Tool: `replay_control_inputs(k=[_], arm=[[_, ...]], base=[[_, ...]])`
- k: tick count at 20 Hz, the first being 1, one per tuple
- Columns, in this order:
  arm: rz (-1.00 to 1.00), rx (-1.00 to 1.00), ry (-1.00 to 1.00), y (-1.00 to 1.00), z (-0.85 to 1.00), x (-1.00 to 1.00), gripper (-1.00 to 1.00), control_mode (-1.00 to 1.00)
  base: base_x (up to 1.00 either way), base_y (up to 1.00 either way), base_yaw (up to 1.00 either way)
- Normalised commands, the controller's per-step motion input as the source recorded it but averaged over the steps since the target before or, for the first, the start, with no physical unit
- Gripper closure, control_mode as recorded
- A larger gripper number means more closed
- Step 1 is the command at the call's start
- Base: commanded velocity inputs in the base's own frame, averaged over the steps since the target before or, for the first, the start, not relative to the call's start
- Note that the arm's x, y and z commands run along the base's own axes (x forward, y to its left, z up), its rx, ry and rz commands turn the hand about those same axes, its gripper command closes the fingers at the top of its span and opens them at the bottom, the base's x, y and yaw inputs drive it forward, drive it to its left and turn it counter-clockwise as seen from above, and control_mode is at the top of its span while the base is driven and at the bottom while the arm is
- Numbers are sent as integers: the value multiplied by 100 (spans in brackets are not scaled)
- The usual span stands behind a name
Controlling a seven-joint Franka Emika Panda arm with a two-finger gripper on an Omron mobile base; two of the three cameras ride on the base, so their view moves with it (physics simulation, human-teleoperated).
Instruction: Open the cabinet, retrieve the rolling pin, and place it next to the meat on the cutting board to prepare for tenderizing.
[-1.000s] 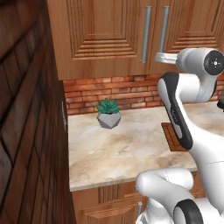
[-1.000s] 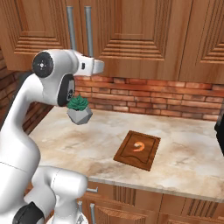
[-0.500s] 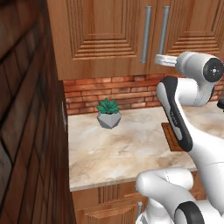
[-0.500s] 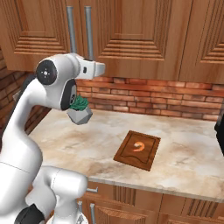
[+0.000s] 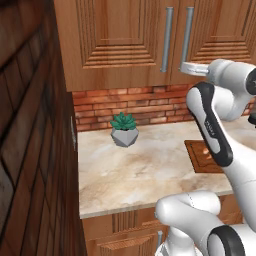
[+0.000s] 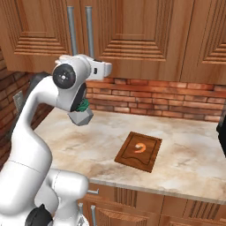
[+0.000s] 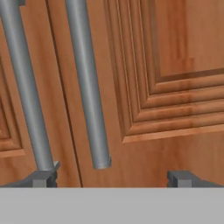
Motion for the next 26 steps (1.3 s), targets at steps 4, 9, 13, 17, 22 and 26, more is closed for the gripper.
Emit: replay_control_inputs(k=[4,9,13,17,22,26], arm=[[5,0,-2,0,0,5,-100,-100],[1,0,-2,0,0,2,-100,-100],[0,0,-3,0,0,4,-100,-100],[0,0,-2,1,0,5,-100,-100],[-2,0,0,23,2,11,-100,-100],[-3,0,0,20,8,16,-100,-100]], base=[[0,0,0],[0,0,0],[0,0,0],[0,0,0],[0,0,0],[0,0,0]])
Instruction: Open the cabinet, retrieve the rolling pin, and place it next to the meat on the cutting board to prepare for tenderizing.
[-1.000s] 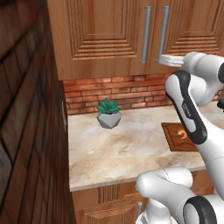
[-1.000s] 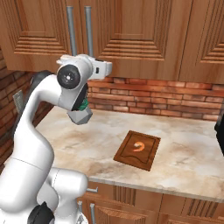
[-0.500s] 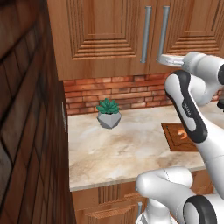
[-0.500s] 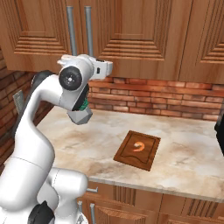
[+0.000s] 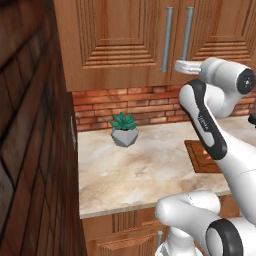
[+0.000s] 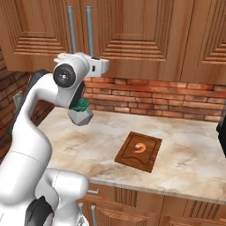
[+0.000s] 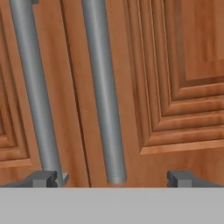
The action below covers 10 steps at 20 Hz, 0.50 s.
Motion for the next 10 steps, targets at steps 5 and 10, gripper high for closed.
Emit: replay_control_inputs(k=[5,10], arm=[[0,-1,0,2,21,19,-100,-100],[0,-3,1,0,26,15,-100,-100]], base=[[0,0,0],[0,0,0]])
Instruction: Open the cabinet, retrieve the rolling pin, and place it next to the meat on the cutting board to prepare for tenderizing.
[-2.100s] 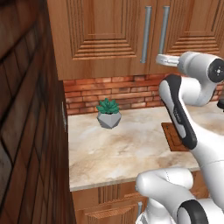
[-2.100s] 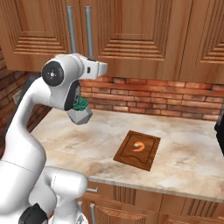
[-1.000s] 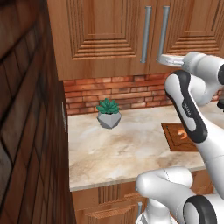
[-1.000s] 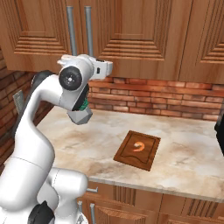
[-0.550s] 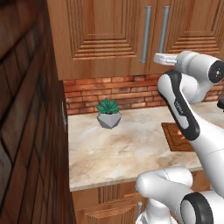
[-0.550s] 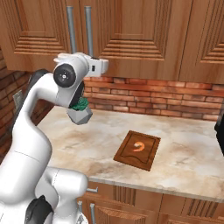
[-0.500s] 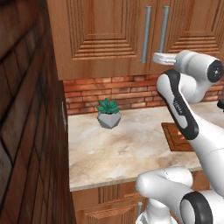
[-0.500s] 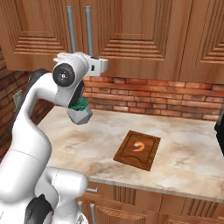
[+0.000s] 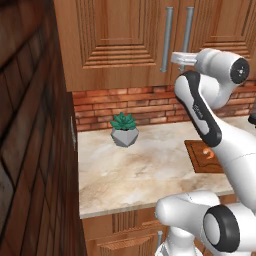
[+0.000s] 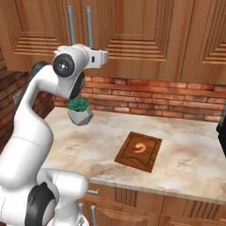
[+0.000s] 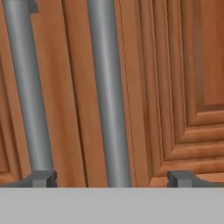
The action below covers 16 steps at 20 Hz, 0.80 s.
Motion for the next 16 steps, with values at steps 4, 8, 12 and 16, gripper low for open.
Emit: replay_control_inputs(k=[4,8,12,16], arm=[[-1,-5,2,0,13,13,-100,-100],[0,-5,3,0,10,17,-100,-100],[0,-3,1,0,1,19,-100,-100],[0,-1,0,0,0,25,-100,-100]], base=[[0,0,0],[0,0,0],[0,0,0],[0,0,0]])
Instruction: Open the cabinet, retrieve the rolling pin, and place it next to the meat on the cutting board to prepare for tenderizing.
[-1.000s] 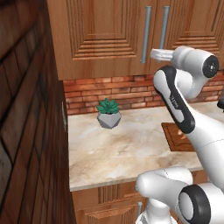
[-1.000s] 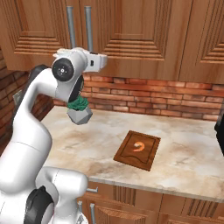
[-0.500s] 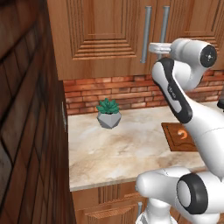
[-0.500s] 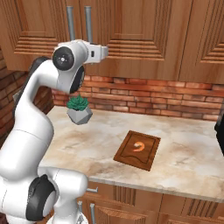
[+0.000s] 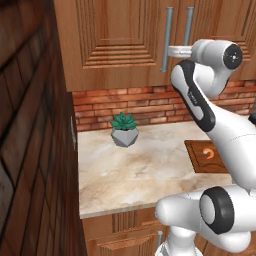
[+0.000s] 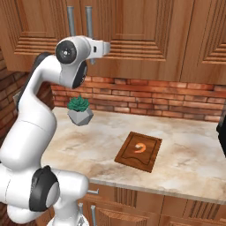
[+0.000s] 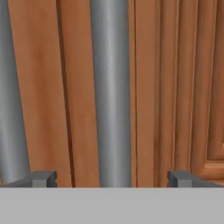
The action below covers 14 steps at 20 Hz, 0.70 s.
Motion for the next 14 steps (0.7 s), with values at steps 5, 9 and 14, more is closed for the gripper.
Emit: replay_control_inputs(k=[5,9,14], arm=[[0,0,0,0,0,28,-100,-100],[0,0,0,0,0,27,-100,-100],[0,-1,0,2,0,22,100,-100]], base=[[0,0,0],[0,0,0],[0,0,0]])
